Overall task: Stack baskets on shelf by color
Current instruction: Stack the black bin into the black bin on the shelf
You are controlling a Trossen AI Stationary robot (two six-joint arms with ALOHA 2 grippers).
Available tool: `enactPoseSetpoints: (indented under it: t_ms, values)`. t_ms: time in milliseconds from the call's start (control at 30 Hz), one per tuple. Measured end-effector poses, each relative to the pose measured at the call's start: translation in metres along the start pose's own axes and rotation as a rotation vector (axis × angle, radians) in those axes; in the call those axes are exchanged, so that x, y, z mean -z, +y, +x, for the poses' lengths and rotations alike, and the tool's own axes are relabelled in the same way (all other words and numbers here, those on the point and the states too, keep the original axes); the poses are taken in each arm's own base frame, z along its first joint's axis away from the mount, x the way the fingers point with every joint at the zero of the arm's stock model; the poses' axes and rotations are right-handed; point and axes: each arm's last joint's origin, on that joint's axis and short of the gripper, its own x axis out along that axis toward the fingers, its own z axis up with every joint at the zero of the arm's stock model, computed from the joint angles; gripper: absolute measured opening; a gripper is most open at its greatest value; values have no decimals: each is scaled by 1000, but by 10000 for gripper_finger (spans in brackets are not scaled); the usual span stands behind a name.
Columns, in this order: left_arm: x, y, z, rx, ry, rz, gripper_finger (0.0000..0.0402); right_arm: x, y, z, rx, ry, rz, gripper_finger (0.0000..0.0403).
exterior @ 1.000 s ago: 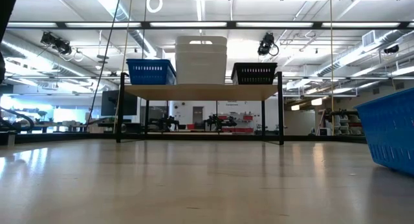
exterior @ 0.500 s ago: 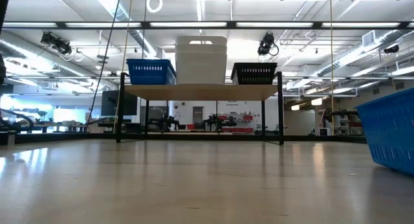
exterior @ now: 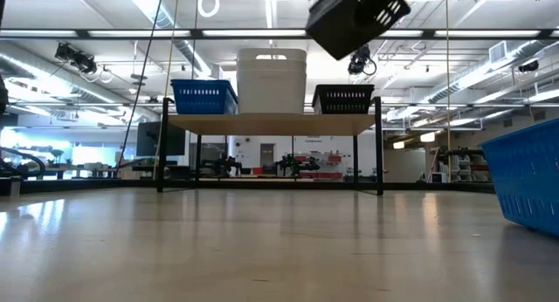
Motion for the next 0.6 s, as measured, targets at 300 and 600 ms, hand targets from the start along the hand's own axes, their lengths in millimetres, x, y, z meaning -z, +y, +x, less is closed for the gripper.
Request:
enactPoseSetpoints:
  t_ms: [300, 600]
  values:
    - [11, -2, -34, -23, 18, -77, 130, 14, -56, 23, 100, 96, 143, 7]
    - [13, -3, -50, -31, -24, -83, 128, 20, -83, 53, 110, 176, 178, 7]
